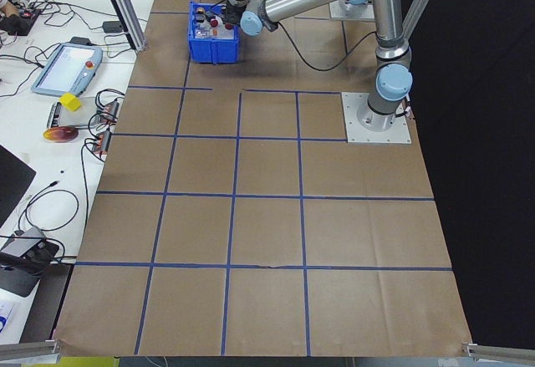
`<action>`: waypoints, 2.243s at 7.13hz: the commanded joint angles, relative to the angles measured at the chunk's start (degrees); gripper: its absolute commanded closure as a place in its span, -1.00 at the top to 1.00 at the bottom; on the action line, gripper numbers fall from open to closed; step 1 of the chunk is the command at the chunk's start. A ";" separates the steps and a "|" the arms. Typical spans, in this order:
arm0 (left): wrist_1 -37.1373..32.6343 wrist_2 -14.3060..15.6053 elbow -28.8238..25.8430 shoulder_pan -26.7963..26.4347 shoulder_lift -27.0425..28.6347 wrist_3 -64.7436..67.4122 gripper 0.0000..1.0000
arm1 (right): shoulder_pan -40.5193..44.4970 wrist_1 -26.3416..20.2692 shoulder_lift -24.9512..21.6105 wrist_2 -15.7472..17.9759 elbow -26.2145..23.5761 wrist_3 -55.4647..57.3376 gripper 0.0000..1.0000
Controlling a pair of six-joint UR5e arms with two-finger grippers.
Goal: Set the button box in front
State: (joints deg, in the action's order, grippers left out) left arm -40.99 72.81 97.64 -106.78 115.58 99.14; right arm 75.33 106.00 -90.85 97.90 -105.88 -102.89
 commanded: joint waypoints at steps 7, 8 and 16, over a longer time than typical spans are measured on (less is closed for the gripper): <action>-29.60 12.88 -1.31 4.81 -19.91 -33.35 0.98 | 0.78 -1.32 -13.45 -0.16 -14.85 0.93 -0.92; -38.64 13.05 -1.57 5.87 -24.04 -43.93 0.98 | 1.48 -1.50 -15.13 -0.34 -16.62 2.59 -0.92; -54.02 18.59 -1.13 11.07 -35.77 -102.04 0.99 | 30.46 0.96 -15.50 -3.41 -18.48 31.06 -0.90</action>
State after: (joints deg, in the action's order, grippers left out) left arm -95.01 91.61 96.42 -95.87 80.00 -1.81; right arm 101.08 106.30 -106.55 94.48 -124.34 -75.07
